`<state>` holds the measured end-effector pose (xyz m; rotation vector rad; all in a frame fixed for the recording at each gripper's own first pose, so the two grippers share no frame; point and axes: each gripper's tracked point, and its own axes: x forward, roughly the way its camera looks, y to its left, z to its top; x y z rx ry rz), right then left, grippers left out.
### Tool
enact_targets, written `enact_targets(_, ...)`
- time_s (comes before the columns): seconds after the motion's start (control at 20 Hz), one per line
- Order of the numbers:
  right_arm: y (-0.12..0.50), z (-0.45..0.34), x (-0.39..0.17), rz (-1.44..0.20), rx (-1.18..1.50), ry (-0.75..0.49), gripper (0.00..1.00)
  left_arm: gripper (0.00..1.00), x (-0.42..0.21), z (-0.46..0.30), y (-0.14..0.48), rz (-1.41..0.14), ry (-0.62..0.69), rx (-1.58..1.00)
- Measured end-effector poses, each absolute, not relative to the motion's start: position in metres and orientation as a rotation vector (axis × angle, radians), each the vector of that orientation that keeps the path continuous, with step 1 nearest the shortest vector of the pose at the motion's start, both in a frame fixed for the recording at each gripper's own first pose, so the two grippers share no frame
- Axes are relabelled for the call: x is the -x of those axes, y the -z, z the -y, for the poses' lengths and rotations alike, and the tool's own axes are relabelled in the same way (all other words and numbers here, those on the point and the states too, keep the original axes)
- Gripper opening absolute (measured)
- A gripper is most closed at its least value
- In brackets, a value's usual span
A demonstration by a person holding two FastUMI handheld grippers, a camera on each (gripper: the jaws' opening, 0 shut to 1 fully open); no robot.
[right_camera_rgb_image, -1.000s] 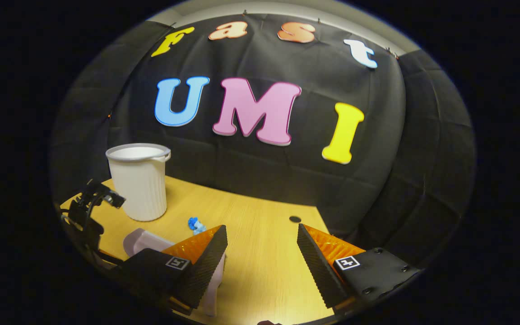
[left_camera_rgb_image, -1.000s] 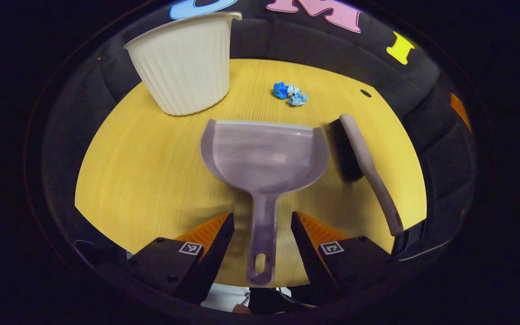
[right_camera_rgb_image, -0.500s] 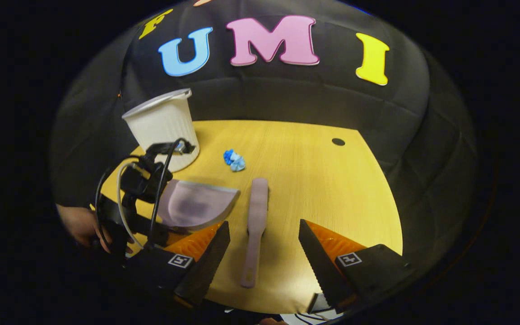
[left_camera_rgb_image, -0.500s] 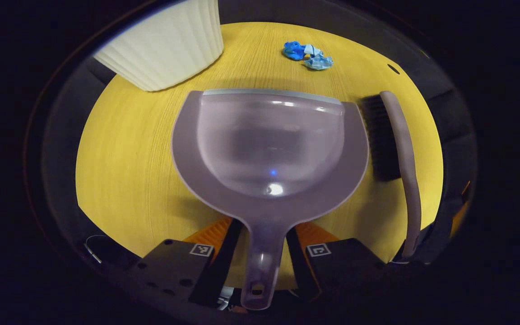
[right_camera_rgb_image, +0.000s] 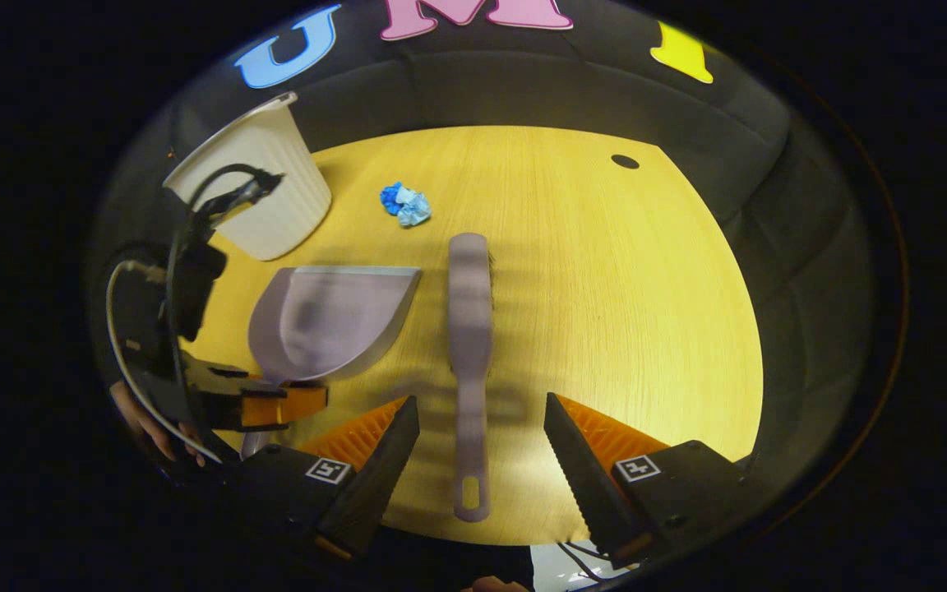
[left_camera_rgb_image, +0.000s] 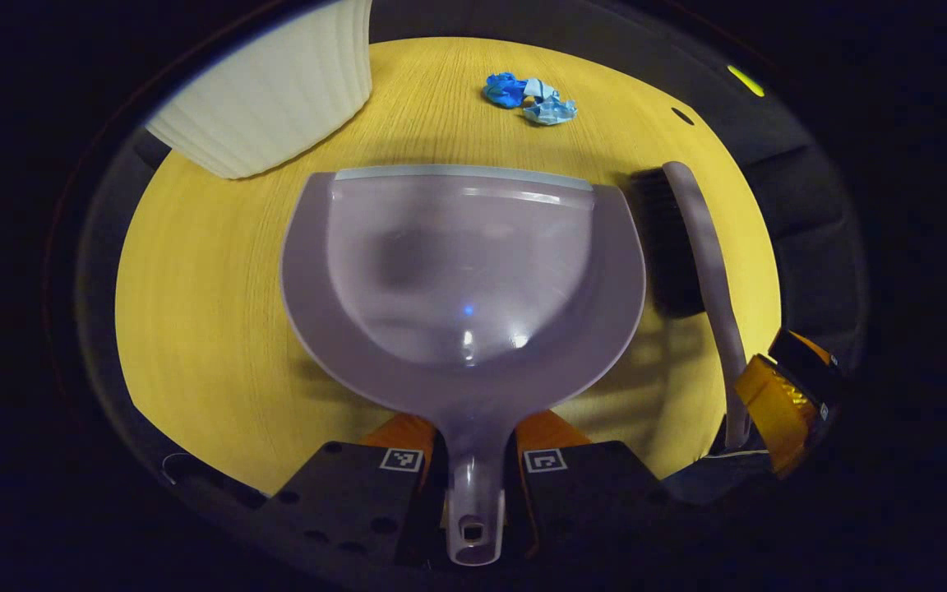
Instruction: Pick up the small broom and dustpan from the desktop, sweep the trash into the dustpan with the broom, and then empty the trash into the garbage bin.
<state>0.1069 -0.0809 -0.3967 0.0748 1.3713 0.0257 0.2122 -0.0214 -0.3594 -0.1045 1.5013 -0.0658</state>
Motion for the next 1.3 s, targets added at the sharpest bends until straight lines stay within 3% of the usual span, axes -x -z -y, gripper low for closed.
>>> enact_targets(0.05,0.402,0.085,-0.106,-1.41,-0.076,-0.002,0.93,0.28,-0.212,0.02,0.359,-1.488,0.082,0.102)
enact_targets(0.1,0.408,0.088,-0.107,-1.444,-0.07,0.016,0.92,0.29,-0.211,0.021,0.36,-1.475,0.098,0.097)
enact_targets(0.15,0.415,0.088,-0.104,-1.491,-0.064,0.025,1.0,0.28,-0.211,0.02,0.36,-1.463,0.109,0.097)
enact_targets(0.3,0.432,0.088,-0.089,-1.621,-0.036,0.044,1.0,0.28,-0.21,0.02,0.36,-1.432,0.149,0.118)
enact_targets(0.5,0.449,0.071,-0.098,-1.679,-0.04,0.061,0.98,0.28,-0.207,0.017,0.36,-1.411,0.201,0.162)
enact_targets(0.55,0.453,0.066,-0.098,-1.698,-0.061,0.058,0.87,0.28,-0.207,0.017,0.36,-1.409,0.21,0.175)
enact_targets(0.6,0.454,0.064,-0.097,-1.717,-0.069,0.062,0.84,0.29,-0.206,0.016,0.361,-1.407,0.218,0.186)
enact_targets(0.75,0.453,0.07,-0.097,-1.765,-0.067,0.085,0.36,0.28,-0.206,0.015,0.36,-1.403,0.251,0.198)
enact_targets(0.95,0.458,0.06,-0.099,-1.785,-0.137,0.067,0.25,0.28,-0.206,0.01,0.362,-1.399,0.303,0.176)
enact_targets(1.0,0.455,0.057,-0.106,-1.773,-0.155,0.059,0.18,0.29,-0.203,0.007,0.36,-1.405,0.335,0.156)
enact_targets(1.05,0.454,0.055,-0.114,-1.758,-0.16,0.047,0.25,0.29,-0.2,0.003,0.36,-1.411,0.373,0.13)
enact_targets(1.3,0.459,0.08,-0.179,-1.704,0.086,-0.035,0.24,0.28,-0.204,-0.031,0.358,-1.456,0.423,0.011)
